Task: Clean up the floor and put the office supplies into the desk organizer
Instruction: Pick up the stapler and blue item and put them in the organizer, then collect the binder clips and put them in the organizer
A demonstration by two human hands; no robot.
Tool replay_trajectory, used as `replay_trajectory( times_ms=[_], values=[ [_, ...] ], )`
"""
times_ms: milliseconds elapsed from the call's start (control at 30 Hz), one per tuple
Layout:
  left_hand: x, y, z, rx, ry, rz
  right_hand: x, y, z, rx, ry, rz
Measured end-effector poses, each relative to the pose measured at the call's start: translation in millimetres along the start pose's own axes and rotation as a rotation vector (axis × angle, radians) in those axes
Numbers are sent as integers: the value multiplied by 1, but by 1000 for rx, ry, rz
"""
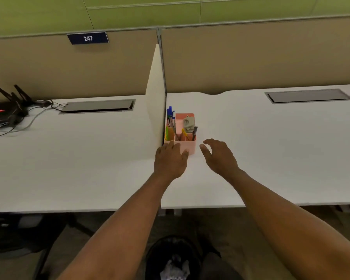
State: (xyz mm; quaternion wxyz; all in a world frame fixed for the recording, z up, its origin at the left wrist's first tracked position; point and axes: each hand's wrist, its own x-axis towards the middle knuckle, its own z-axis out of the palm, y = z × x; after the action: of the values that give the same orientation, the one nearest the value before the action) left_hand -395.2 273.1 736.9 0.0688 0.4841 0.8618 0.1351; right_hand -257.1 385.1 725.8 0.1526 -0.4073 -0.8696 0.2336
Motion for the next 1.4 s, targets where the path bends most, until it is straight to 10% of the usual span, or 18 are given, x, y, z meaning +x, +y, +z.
replay_trajectory(
  times_ms=[1400],
  values=[
    [-487, 92, 161, -23, -442, 290, -605, 104, -3, -68, -65, 551]
  ],
)
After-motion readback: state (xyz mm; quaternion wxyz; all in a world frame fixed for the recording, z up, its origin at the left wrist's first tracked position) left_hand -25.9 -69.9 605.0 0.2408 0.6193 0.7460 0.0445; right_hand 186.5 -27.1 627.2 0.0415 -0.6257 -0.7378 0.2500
